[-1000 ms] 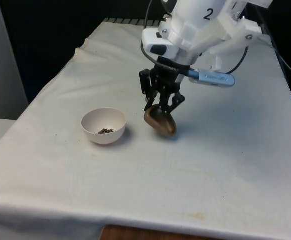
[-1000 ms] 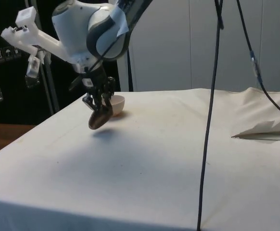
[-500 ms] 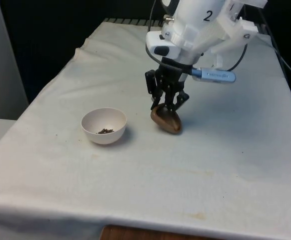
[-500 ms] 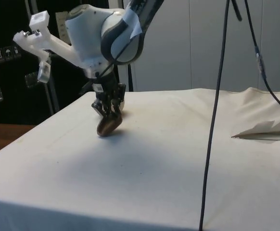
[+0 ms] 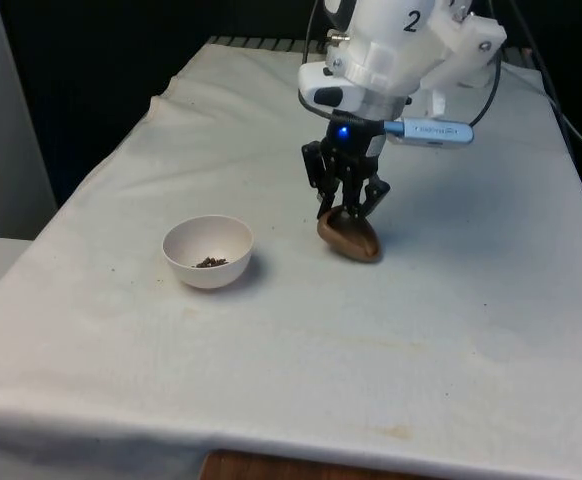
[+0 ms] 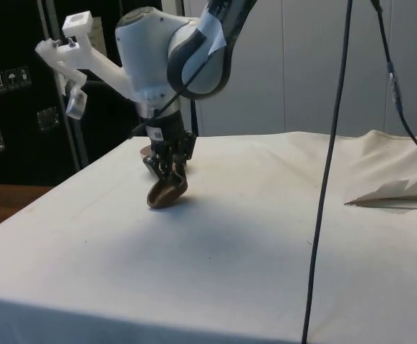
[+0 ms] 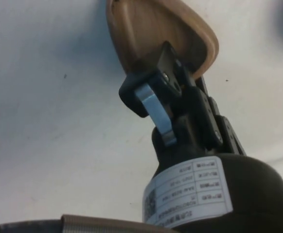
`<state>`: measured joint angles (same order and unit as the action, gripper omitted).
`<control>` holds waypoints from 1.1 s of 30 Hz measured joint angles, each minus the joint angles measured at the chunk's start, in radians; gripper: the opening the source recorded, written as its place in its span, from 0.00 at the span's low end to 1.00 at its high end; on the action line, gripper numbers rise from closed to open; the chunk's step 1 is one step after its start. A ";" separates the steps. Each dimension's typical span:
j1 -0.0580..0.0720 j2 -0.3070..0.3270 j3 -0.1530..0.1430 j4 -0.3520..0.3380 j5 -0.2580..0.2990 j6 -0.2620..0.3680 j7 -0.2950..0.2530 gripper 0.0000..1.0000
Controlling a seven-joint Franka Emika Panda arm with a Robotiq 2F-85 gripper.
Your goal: Pour the coffee beans from the cup into the bowl.
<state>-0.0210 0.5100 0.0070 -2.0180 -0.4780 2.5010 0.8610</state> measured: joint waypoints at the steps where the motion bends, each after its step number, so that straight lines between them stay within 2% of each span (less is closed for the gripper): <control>1: 0.000 -0.003 0.000 -0.008 0.004 0.010 0.000 0.02; 29: -0.001 -0.072 -0.015 -0.206 0.102 0.281 -0.021 0.02; 31: -0.001 -0.075 -0.017 -0.212 0.103 0.289 -0.022 0.03; 33: -0.001 -0.082 -0.021 -0.223 0.103 0.301 -0.023 0.11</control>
<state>-0.0220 0.4280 -0.0140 -2.2410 -0.3750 2.8020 0.8380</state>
